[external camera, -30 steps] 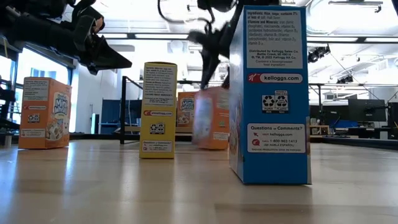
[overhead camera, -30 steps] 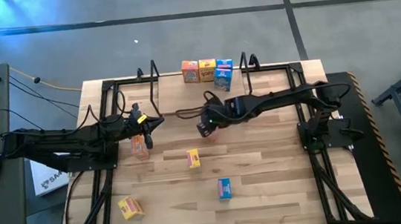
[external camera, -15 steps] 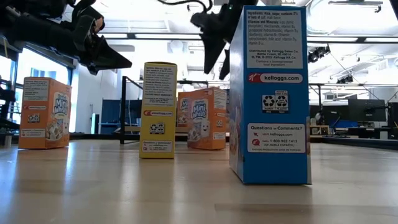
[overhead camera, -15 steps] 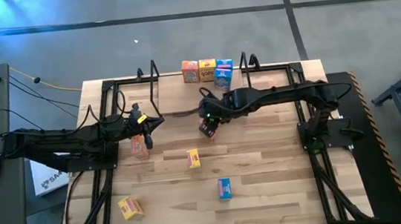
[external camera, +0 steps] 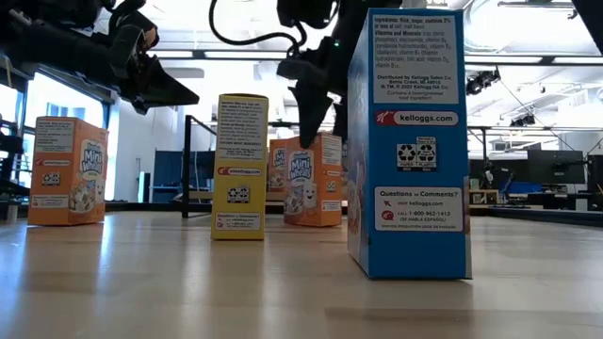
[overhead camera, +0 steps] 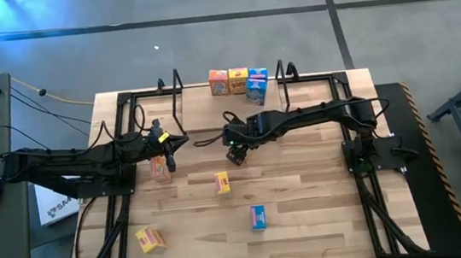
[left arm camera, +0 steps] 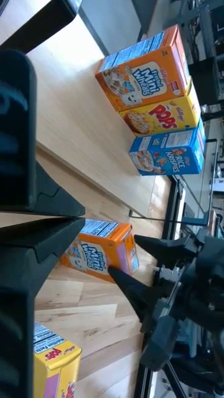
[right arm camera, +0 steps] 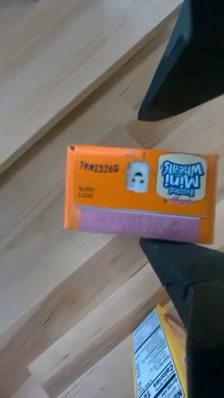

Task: Stack cereal on shelf
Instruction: Put the right orange cereal box aligned with the other orange cereal box on the shelf

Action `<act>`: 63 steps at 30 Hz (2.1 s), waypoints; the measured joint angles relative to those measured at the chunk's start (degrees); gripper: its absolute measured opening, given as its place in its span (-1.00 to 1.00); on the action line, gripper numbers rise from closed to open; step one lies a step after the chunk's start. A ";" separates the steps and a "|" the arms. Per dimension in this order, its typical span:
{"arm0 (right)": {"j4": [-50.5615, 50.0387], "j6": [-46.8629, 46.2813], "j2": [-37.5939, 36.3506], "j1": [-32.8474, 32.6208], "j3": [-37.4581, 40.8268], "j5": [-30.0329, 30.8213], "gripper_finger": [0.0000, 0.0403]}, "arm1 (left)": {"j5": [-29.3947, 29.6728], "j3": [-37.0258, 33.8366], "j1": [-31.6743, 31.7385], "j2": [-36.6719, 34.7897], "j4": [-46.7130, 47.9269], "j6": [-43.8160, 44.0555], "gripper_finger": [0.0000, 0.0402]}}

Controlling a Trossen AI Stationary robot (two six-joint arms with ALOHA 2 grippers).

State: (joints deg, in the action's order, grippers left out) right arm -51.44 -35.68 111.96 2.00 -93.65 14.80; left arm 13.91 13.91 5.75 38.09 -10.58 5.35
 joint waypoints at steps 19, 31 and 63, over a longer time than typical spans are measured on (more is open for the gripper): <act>3.00 7.28 0.00 0.26 -1.40 -1.90 -0.25 | 0.00 0.00 0.00 0.00 0.05 0.01 -0.96; 3.81 36.44 0.05 6.32 -14.05 -3.41 -0.25 | -0.02 0.00 -0.01 0.00 -0.01 0.01 -0.96; 14.25 60.38 7.55 19.17 -14.29 -7.39 -0.22 | -0.28 0.00 -0.23 0.02 -1.73 0.56 -0.96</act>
State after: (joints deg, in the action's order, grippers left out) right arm -37.19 24.69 119.51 21.17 -107.93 7.41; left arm 13.63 13.91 5.52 38.11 -12.31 5.91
